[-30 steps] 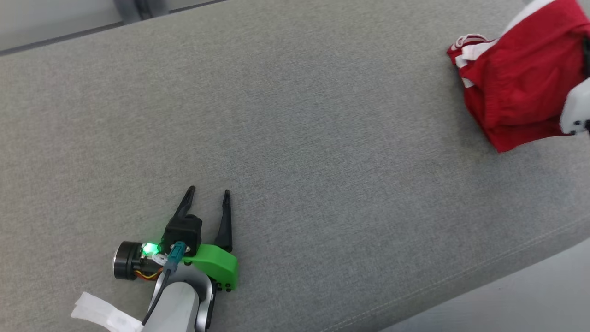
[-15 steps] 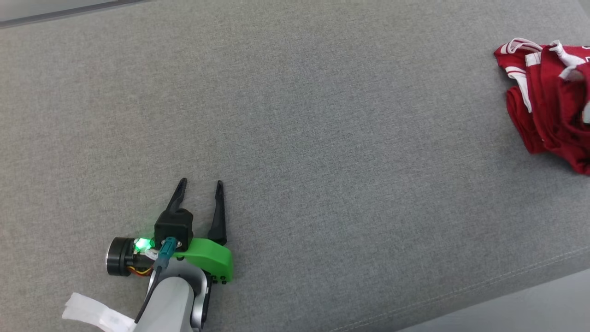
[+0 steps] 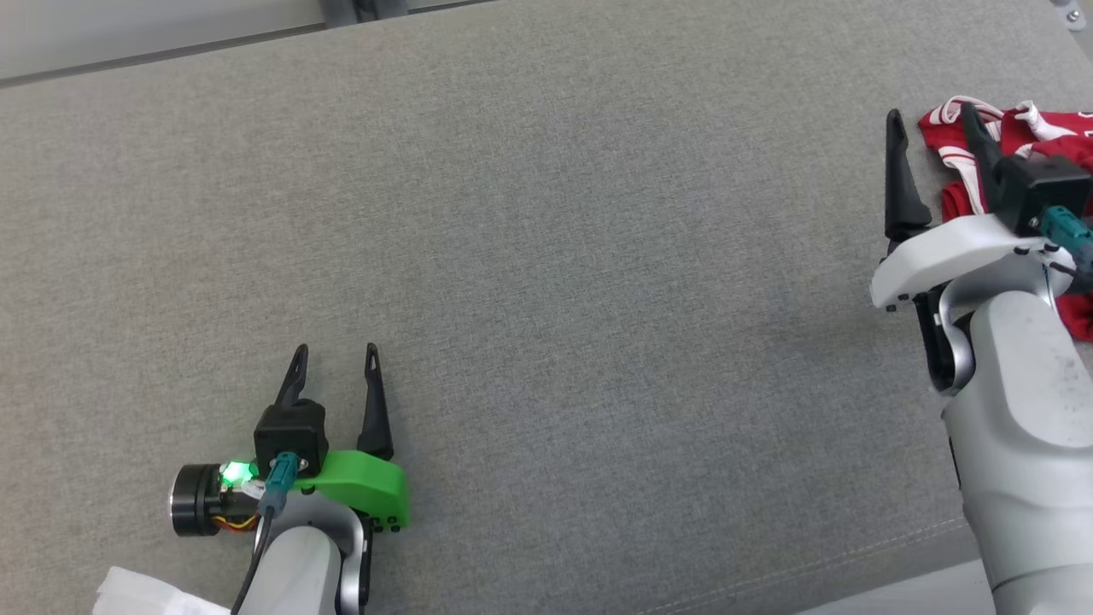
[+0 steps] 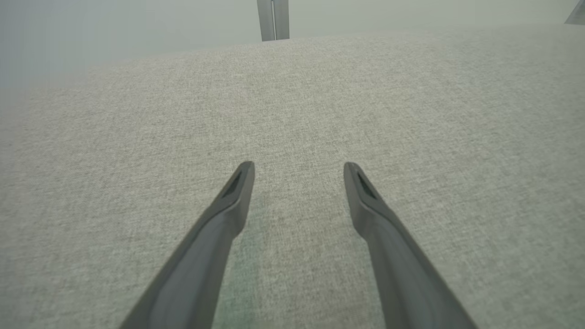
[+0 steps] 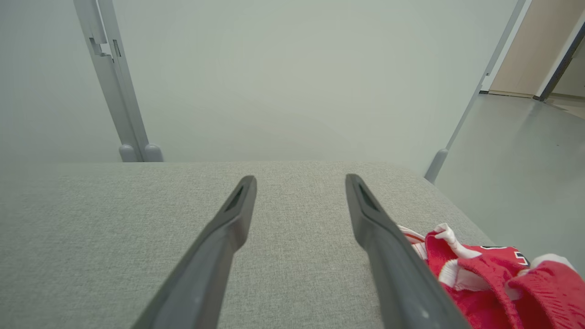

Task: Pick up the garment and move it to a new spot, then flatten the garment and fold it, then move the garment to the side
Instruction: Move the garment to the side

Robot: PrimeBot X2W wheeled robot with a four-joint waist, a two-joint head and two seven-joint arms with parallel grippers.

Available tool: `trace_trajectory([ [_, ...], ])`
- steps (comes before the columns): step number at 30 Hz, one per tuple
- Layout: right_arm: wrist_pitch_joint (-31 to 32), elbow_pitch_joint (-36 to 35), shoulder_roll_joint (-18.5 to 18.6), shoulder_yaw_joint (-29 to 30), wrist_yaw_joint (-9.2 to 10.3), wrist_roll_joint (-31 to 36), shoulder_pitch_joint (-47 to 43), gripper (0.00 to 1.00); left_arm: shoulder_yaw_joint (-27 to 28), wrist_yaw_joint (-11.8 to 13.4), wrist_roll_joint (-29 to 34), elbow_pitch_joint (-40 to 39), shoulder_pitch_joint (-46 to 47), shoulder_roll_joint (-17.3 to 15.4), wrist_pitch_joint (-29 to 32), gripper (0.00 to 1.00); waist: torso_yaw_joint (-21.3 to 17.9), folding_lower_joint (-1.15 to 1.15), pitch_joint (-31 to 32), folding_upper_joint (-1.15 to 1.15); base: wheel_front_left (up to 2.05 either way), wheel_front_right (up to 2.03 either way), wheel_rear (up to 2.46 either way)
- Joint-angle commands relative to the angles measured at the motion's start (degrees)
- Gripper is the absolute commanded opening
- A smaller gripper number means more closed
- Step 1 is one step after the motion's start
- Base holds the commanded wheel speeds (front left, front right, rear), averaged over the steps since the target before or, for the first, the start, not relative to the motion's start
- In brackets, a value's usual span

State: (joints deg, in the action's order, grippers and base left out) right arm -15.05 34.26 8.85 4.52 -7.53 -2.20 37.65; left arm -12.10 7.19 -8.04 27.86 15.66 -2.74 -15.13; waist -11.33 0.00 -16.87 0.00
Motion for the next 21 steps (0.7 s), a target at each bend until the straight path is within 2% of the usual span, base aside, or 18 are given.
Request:
trace_trajectory([
  [1, -0.2, -0.8, -0.5, -0.6, 0.09, -1.0, -1.9, 1.0, 0.3, 0.5, -0.5, -0.5, -1.1, -0.3, 0.0, 1.0, 1.1, 0.0, 1.0, 0.0, 0.0, 0.0, 0.0],
  [6, -0.2, -2.6, -1.7, -2.2, 0.09, -2.6, -6.3, 1.0, 0.6, 1.2, -1.3, -1.5, -2.1, -0.3, 0.0, 1.0, 2.7, 0.0, 2.2, 0.0, 0.0, 0.0, 0.0],
  [21, -0.2, -5.7, -5.1, -2.1, 0.09, -3.8, -16.2, 1.0, 2.6, 2.2, -2.8, -3.2, -6.1, -0.3, 0.0, 1.0, 7.1, 0.0, 8.0, 0.0, 0.0, 0.0, 0.0],
])
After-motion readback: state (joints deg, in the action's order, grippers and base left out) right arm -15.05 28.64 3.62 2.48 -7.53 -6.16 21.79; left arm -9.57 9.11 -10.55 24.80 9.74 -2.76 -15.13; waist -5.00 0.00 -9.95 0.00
